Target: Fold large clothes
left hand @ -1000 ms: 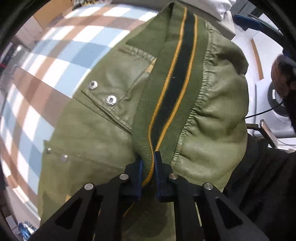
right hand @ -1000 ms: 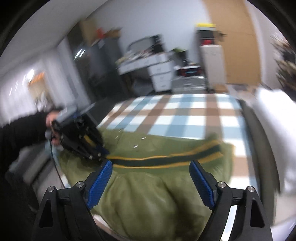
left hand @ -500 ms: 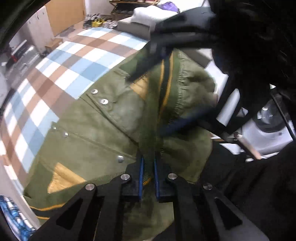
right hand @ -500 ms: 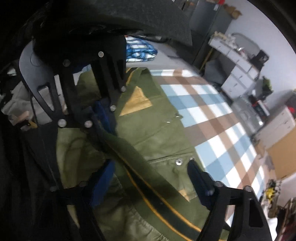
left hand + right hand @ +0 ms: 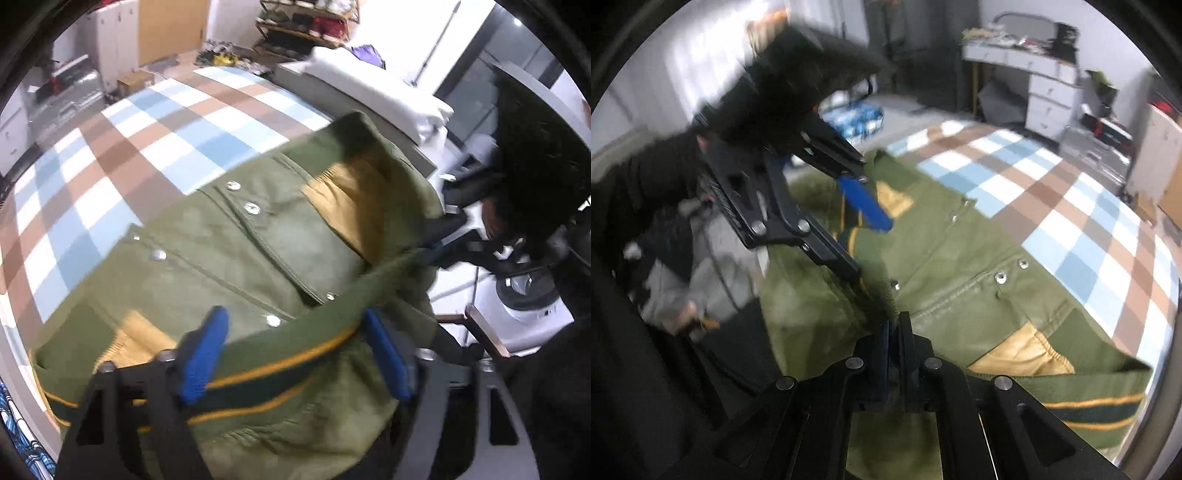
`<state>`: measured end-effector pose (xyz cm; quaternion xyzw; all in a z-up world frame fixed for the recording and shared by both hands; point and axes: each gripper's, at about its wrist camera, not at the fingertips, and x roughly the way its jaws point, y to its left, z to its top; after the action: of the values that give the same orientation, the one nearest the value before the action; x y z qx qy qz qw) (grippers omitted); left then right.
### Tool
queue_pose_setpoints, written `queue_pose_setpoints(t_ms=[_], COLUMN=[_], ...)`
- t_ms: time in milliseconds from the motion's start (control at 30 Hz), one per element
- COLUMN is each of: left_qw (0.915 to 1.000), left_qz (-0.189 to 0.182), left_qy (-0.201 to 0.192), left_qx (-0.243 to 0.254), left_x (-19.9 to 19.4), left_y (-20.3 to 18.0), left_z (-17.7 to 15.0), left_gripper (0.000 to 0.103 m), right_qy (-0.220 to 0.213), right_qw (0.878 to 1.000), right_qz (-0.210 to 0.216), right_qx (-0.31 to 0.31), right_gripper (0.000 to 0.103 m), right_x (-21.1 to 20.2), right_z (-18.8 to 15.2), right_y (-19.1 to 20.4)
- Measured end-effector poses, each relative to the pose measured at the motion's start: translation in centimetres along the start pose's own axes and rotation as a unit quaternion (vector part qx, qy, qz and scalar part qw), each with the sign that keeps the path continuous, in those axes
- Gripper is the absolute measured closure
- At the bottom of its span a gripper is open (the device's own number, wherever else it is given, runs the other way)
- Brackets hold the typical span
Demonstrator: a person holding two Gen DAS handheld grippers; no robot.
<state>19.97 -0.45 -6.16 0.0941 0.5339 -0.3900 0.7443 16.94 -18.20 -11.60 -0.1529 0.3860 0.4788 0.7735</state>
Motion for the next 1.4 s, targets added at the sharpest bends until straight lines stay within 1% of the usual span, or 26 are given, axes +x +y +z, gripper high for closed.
queue_pose_setpoints(t_ms=[133, 233, 267, 300, 367, 400, 467, 500, 533, 567, 600, 667, 733, 800, 833, 867, 933, 1067, 1133, 1167, 1200, 1233, 1267, 1300, 1333, 1400], left_qw=[0.9997, 0.9983, 0.9976, 0.9967, 0.9937, 0.9928, 0.9926, 0.9922, 0.9927, 0.9933, 0.9939, 0.9955, 0.9968, 0.9971, 0.9971, 0.9975, 0.9970, 0.9862, 0.9815, 0.9798, 0.9786, 0.9777, 0.9767, 0.9778, 0.9780, 0.9765], left_qz=[-0.024, -0.036, -0.039, -0.034, 0.003, 0.002, 0.003, 0.004, 0.005, 0.000, -0.004, -0.012, -0.023, -0.035, -0.048, -0.044, -0.024, -0.023, -0.006, 0.001, 0.000, 0.009, 0.013, 0.026, 0.037, 0.061], left_qy=[0.003, 0.025, 0.027, 0.036, 0.068, 0.083, 0.087, 0.087, 0.081, 0.080, 0.078, 0.069, 0.065, 0.065, 0.059, 0.055, 0.065, 0.151, 0.172, 0.176, 0.176, 0.174, 0.178, 0.172, 0.174, 0.176], left_qx=[0.003, 0.038, 0.049, 0.065, 0.089, 0.087, 0.085, 0.089, 0.090, 0.083, 0.077, 0.065, 0.040, 0.016, 0.010, 0.013, 0.035, 0.065, 0.083, 0.094, 0.107, 0.116, 0.120, 0.117, 0.109, 0.109], left_x=[0.8, 2.3, 2.3, 2.8, 4.4, 4.9, 5.2, 5.2, 5.1, 4.9, 4.7, 4.0, 3.6, 3.9, 4.0, 4.1, 5.4, 9.9, 11.5, 11.7, 11.5, 11.2, 10.8, 10.3, 9.9, 9.1], left_y=[0.5, -0.2, -0.3, -0.7, -1.1, -1.0, -0.9, -1.0, -1.0, -1.0, -0.9, -0.8, -0.3, 0.1, 0.1, -0.1, -0.9, -1.8, -2.4, -2.9, -3.5, -4.0, -4.3, -4.5, -4.7, -5.6], left_z=[-0.5, -0.7, -1.1, -1.1, -1.0, -1.1, -1.2, -1.4, -1.4, -1.4, -1.4, -1.0, -0.1, 0.9, 1.7, 2.2, 3.4, 3.8, 3.6, 3.5, 3.6, 3.7, 3.9, 4.2, 4.5, 4.8], left_gripper=[0.029, 0.030, 0.033, 0.054, 0.092, 0.092, 0.093, 0.094, 0.094, 0.094, 0.094, 0.094, 0.080, 0.042, 0.034, 0.030, 0.030, 0.029, 0.029, 0.032, 0.050, 0.057, 0.072, 0.083, 0.084, 0.092], right_qy=[-0.051, -0.090, -0.102, -0.104, -0.101, -0.103, -0.123, -0.126, -0.129, -0.136, -0.146, -0.172, -0.199, -0.225, -0.238, -0.248, -0.263, -0.278, -0.281, -0.284, -0.287, -0.289, -0.292, -0.293, -0.292, -0.289], right_qw=[0.998, 0.994, 0.992, 0.992, 0.993, 0.992, 0.985, 0.982, 0.977, 0.972, 0.966, 0.956, 0.941, 0.927, 0.920, 0.915, 0.907, 0.904, 0.904, 0.904, 0.903, 0.902, 0.900, 0.900, 0.900, 0.902], right_qz=[0.007, 0.025, 0.031, 0.022, -0.002, -0.012, -0.015, -0.005, 0.002, 0.002, -0.002, 0.006, 0.020, 0.026, 0.027, 0.027, 0.026, 0.012, 0.004, 0.001, 0.000, 0.001, 0.002, 0.004, 0.005, 0.007], right_qx=[0.030, 0.053, 0.060, 0.062, 0.064, 0.073, 0.119, 0.143, 0.170, 0.192, 0.211, 0.239, 0.275, 0.300, 0.311, 0.318, 0.328, 0.324, 0.322, 0.321, 0.320, 0.321, 0.322, 0.323, 0.324, 0.321], right_gripper=[0.099, 0.103, 0.103, 0.103, 0.101, 0.100, 0.095, 0.084, 0.068, 0.058, 0.042, 0.039, 0.030, 0.024, 0.024, 0.024, 0.020, 0.018, 0.016, 0.016, 0.016, 0.016, 0.016, 0.016, 0.016, 0.016], right_x=[-2.0, -3.0, -3.2, -3.3, -3.0, -2.9, -3.2, -3.2, -3.2, -3.3, -3.5, -4.5, -5.2, -6.4, -6.9, -7.5, -8.7, -10.5, -11.2, -11.3, -11.5, -11.5, -11.4, -11.2, -10.9, -10.4], right_z=[-0.3, -0.4, -0.4, -0.4, -0.7, -1.0, -1.9, -2.4, -3.0, -3.7, -4.4, -5.8, -7.5, -9.1, -9.9, -10.5, -11.8, -13.4, -14.2, -14.4, -14.8, -15.0, -15.3, -15.5, -15.6, -15.9], right_y=[0.2, 0.3, 0.2, 0.4, 0.3, -0.1, -1.4, -2.1, -2.7, -3.1, -3.3, -3.3, -3.4, -3.2, -3.1, -3.0, -2.7, -1.8, -1.4, -1.3, -1.3, -1.3, -1.4, -1.6, -1.6, -1.6])
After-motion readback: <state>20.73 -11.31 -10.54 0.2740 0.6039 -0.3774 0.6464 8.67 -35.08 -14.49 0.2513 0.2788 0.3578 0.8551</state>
